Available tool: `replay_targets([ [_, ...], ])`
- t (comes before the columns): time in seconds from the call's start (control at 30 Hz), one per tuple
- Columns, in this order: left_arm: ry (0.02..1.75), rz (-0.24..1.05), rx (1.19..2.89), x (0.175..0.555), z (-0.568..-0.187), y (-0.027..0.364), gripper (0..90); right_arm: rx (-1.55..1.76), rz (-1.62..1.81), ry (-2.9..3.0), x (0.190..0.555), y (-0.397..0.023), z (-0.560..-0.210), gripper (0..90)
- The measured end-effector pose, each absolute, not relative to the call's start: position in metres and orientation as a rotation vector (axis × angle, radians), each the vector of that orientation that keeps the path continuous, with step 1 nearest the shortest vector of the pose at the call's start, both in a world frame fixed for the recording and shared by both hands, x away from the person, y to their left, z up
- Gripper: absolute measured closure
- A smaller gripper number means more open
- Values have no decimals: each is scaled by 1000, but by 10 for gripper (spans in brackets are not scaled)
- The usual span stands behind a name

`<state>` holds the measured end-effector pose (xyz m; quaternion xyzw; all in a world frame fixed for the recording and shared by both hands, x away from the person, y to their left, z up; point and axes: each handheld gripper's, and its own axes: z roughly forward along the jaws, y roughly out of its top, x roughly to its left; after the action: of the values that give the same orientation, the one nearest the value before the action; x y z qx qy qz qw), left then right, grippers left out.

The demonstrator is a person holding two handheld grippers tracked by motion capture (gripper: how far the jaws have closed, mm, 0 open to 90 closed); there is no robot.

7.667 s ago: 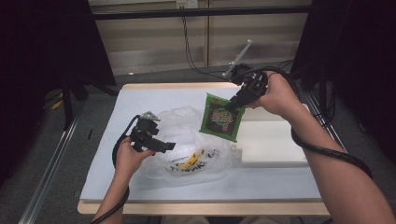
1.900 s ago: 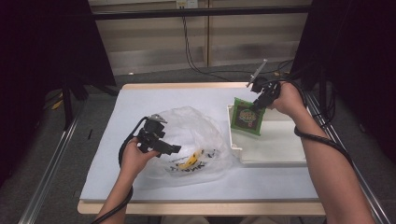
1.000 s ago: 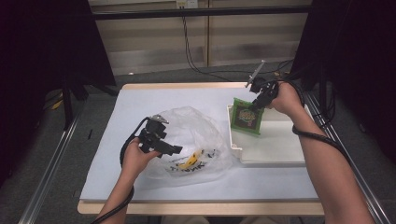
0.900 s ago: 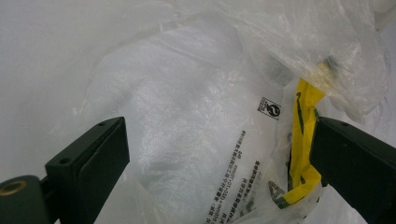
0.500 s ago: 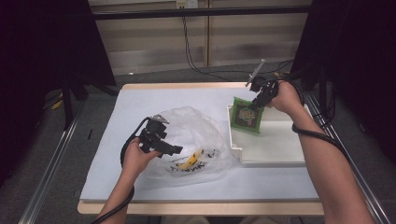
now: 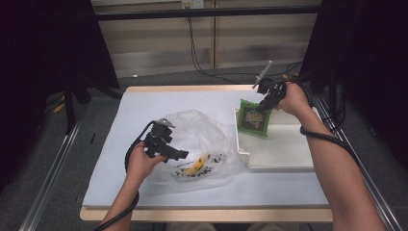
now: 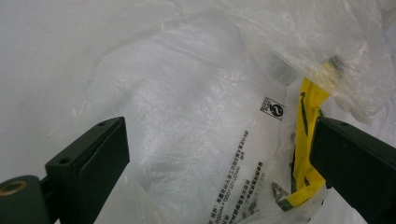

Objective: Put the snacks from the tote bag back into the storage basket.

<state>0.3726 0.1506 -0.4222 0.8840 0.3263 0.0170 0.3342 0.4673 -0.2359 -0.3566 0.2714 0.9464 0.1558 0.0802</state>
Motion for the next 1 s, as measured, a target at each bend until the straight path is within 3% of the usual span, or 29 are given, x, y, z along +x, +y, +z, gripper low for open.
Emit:
replay_targets([
  [0.67,839,50,2309,371,-421,150,48,790,474,2790,470,-235,-358,729],
  [0.8,845,47,2305,371,-422,149,48,776,454,2749,468,-235,-359,577],
  [1.0,797,55,2361,373,-421,151,48,807,463,2725,467,-236,-361,481],
])
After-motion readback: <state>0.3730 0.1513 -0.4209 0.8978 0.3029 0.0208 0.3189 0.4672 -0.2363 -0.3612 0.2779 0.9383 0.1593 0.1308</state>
